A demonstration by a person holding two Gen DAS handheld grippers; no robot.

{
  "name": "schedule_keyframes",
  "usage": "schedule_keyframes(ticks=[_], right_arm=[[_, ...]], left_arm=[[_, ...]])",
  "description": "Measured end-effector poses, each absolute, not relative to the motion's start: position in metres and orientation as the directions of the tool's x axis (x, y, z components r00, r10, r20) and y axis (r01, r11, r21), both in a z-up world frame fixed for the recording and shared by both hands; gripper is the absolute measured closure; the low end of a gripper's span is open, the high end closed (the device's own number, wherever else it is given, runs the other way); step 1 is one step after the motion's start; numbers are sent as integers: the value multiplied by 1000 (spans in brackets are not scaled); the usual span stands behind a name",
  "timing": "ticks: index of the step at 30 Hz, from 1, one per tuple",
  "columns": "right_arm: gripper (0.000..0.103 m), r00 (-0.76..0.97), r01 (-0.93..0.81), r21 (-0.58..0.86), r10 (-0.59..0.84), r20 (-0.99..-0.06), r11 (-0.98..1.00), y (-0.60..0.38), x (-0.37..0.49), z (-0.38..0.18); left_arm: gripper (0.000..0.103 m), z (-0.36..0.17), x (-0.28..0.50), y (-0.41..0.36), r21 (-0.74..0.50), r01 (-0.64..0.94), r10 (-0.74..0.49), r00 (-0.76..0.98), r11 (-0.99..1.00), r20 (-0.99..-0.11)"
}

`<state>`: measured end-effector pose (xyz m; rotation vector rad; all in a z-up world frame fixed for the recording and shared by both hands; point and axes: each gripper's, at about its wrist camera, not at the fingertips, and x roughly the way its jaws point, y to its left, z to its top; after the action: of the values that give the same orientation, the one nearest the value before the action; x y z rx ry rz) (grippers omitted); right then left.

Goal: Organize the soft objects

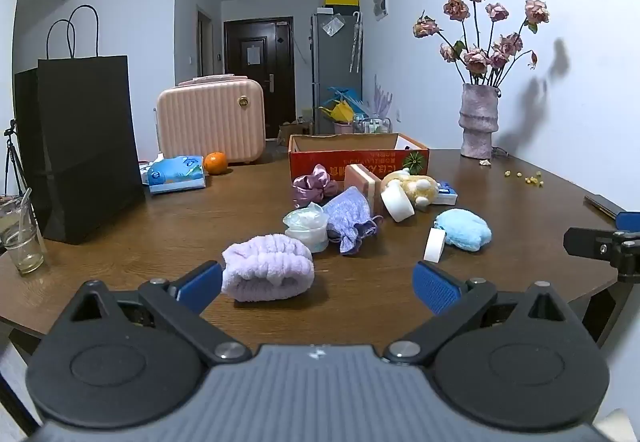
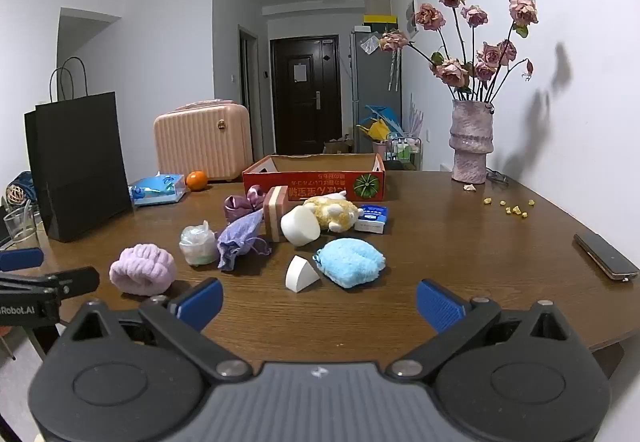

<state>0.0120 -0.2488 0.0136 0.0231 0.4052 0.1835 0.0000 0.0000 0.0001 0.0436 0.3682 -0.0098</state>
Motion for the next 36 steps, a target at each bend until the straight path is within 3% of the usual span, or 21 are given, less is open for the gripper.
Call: schedule_keyframes(ticks=[36], right_arm=[[0,906,-170,52,176,-385,984,-248,11,12]], left_arm=[[0,6,-2,-1,30,16,-4,931,999,-366]])
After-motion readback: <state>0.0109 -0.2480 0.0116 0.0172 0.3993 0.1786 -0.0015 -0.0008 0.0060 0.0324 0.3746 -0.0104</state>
